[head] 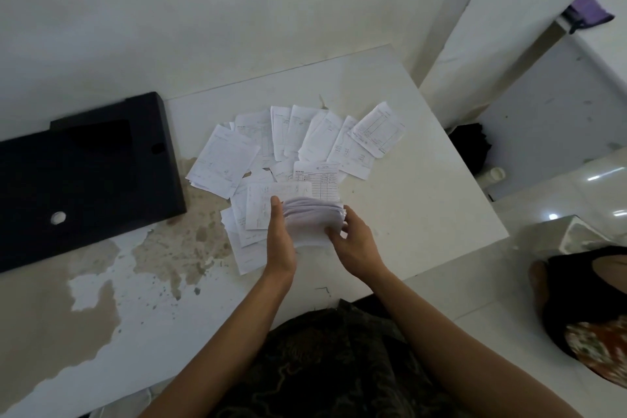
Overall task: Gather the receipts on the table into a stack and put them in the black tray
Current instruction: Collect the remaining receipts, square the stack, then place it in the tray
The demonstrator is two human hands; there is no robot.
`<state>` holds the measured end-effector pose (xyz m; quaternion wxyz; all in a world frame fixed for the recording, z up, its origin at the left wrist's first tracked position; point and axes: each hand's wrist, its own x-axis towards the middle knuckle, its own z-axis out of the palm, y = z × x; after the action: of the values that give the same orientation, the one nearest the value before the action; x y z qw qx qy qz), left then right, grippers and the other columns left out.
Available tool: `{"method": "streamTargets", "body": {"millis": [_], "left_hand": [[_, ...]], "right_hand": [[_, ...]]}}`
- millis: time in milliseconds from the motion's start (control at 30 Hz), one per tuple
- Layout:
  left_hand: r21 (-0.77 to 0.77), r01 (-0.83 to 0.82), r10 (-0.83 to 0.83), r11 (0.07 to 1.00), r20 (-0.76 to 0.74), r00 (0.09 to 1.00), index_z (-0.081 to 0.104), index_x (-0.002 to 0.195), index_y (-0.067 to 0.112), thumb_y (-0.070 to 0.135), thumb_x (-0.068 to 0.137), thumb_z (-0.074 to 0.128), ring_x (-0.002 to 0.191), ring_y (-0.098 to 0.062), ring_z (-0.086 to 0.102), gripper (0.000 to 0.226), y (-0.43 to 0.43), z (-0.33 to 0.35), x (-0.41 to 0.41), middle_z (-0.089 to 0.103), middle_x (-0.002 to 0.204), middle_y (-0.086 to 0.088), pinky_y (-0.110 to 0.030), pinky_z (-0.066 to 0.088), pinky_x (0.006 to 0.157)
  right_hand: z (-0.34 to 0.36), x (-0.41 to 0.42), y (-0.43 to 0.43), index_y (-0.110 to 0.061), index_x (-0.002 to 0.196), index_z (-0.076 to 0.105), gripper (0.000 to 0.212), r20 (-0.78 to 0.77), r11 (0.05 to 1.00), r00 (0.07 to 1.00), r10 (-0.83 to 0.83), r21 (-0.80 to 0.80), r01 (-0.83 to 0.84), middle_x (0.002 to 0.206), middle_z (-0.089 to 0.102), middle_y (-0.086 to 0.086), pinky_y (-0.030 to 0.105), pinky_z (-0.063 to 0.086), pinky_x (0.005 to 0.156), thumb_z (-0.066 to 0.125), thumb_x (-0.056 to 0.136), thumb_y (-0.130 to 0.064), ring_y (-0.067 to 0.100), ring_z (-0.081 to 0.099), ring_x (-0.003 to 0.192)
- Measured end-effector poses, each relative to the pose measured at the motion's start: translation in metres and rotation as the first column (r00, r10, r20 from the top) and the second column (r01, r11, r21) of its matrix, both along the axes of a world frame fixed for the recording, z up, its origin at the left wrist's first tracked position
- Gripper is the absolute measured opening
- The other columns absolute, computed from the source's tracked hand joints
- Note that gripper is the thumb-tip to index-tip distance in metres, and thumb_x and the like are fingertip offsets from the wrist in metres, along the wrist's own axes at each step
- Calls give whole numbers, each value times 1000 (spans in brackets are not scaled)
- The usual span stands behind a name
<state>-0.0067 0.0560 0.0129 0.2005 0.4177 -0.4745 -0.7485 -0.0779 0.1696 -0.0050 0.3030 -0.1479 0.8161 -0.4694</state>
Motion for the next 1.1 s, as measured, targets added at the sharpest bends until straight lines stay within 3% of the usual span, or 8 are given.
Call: {"method": "streamTargets", "body": {"millis": [200, 400, 533, 700, 800, 900, 967, 1100], "left_hand": [[5, 6, -5, 1000, -137, 991, 42, 145, 21, 64, 90, 41, 131, -17, 51, 70, -2, 4, 1, 55, 141, -1, -41, 38, 112], [-46, 1, -1, 999, 10, 1000, 63, 108, 1, 60, 91, 31, 117, -21, 58, 69, -5, -2, 14, 65, 118, -14, -41, 41, 109], [11, 41, -41, 999, 26, 999, 63, 116, 5, 63, 92, 34, 119, -25, 59, 69, -4, -6, 13, 65, 122, -13, -41, 48, 103], [38, 102, -101, 994, -32, 994, 51, 136, 15, 49, 99, 30, 116, -17, 62, 54, -2, -2, 4, 64, 126, -5, -24, 54, 90], [54, 149, -151, 987, 27, 988, 55, 129, 17, 45, 102, 23, 110, -16, 63, 50, -2, 3, 3, 66, 118, -2, -22, 55, 86], [41, 188, -191, 981, 105, 976, 57, 126, 10, 48, 101, 16, 106, -10, 61, 62, -8, -1, 9, 65, 115, -1, -12, 49, 83], [-5, 140, -136, 990, 179, 974, 57, 128, 9, 47, 102, 14, 114, -9, 53, 63, -17, -6, 17, 61, 123, 1, -22, 37, 99], [-76, 30, -1, 997, 357, 934, 58, 125, 9, 42, 104, 19, 115, -13, 47, 55, -44, -22, 49, 56, 125, 0, -30, 33, 96]], "right_hand": [[15, -1, -1, -23, 113, 62, 18, -99, 998, 994, -50, -51, 46, 107, 71, -10, 19, 53, 78, 53, 98, -19, 4, 65, 94], [8, -2, 10, -24, 108, 57, 25, -89, 995, 991, -97, -26, 95, 100, 68, -13, 13, 45, 74, 67, 88, -14, 1, 62, 92], [8, -5, 5, -23, 107, 62, 23, -102, 998, 993, -59, 9, 60, 99, 69, -11, 13, 44, 70, 66, 86, -12, 0, 63, 87], [11, -10, -3, -15, 113, 67, 22, -82, 998, 996, -32, 52, 37, 102, 67, 1, 23, 49, 74, 62, 91, -16, 17, 62, 90], [8, -9, -2, -11, 114, 68, 23, -58, 994, 998, 7, 108, 0, 96, 65, -1, 13, 42, 64, 62, 92, -15, 14, 59, 84], [4, -10, 5, -8, 103, 69, 16, -57, 989, 998, 6, 150, 3, 85, 64, 0, 21, 43, 60, 60, 94, -17, 19, 60, 78], [5, -13, 6, -8, 91, 66, 12, -39, 988, 999, -33, 152, 39, 76, 63, 0, 23, 41, 55, 58, 93, -17, 20, 59, 72], [22, -27, 0, -20, 103, 66, 12, 68, 997, 995, -69, 46, 66, 90, 68, -9, 22, 48, 64, 59, 95, -22, 7, 64, 82]]}}
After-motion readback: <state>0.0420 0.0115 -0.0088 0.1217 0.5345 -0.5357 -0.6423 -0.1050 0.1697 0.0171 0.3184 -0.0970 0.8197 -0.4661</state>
